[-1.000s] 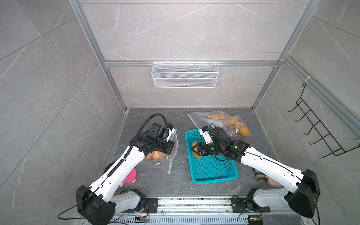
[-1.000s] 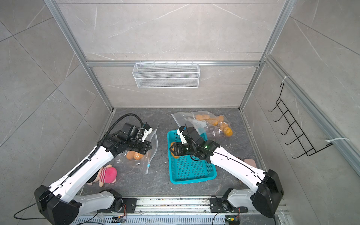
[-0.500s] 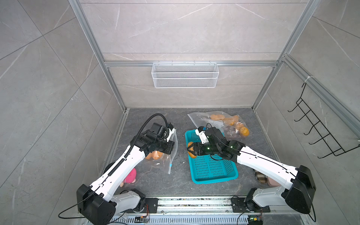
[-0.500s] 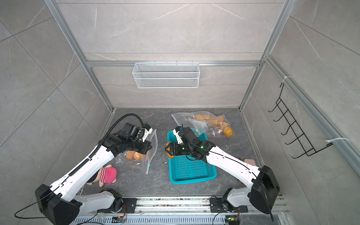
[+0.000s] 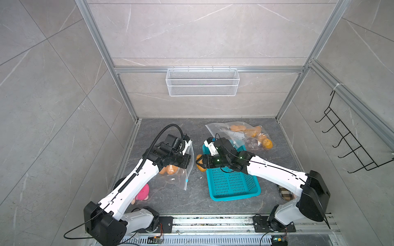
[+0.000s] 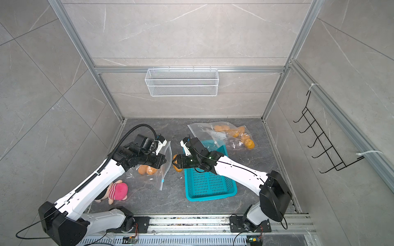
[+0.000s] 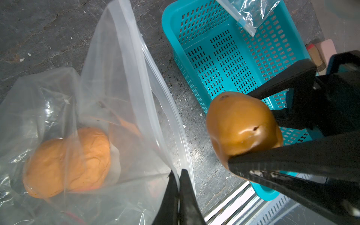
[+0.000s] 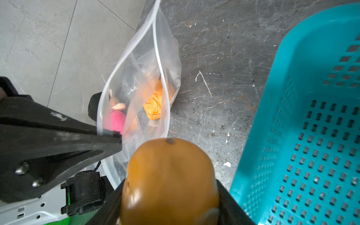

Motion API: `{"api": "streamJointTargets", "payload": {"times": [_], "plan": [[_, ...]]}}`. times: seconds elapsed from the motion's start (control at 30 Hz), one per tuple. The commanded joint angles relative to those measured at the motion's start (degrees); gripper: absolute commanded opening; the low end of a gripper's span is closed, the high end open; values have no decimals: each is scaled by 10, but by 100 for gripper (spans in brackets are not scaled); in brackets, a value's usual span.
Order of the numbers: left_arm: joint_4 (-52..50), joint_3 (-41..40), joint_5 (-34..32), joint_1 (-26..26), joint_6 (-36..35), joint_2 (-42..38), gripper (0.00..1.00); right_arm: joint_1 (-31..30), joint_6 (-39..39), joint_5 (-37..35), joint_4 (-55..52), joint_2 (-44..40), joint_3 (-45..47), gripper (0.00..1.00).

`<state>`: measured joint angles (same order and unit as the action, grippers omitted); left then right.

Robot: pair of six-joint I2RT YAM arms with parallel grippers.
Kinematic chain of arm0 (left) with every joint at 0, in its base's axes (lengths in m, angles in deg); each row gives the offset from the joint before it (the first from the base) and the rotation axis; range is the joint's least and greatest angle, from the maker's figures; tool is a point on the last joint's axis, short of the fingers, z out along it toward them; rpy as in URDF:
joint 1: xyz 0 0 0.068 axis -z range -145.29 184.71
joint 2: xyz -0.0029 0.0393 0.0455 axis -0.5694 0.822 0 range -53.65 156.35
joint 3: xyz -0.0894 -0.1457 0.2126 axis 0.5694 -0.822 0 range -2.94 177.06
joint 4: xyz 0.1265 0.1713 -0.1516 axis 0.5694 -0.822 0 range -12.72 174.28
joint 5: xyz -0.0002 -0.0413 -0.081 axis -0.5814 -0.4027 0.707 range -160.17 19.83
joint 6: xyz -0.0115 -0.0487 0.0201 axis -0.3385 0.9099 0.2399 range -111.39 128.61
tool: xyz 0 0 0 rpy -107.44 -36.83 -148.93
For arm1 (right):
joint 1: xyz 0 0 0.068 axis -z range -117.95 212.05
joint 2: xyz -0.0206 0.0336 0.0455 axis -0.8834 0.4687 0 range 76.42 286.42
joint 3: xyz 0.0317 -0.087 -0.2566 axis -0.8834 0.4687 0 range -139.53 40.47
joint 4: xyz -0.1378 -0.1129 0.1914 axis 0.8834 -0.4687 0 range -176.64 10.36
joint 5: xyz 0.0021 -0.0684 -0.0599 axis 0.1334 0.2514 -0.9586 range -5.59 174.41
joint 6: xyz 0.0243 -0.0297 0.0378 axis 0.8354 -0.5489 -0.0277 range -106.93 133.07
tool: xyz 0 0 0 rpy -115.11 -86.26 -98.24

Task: Put the potatoes into a zipper bag and zip it
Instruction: Place the potato into the zipper food storage bag.

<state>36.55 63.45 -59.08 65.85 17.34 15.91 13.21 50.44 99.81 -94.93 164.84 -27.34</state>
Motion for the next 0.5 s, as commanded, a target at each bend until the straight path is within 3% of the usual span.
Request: {"api": "streamJointTargets", "payload": {"times": [0.0,0.47], "plan": [[6,6,4,-2,-10,-15,0,-7,8,9,24,19,-28,44],[5,5,-2,-2,-11,-18,0,-8,2,-9,57,7,-16,43]]}}
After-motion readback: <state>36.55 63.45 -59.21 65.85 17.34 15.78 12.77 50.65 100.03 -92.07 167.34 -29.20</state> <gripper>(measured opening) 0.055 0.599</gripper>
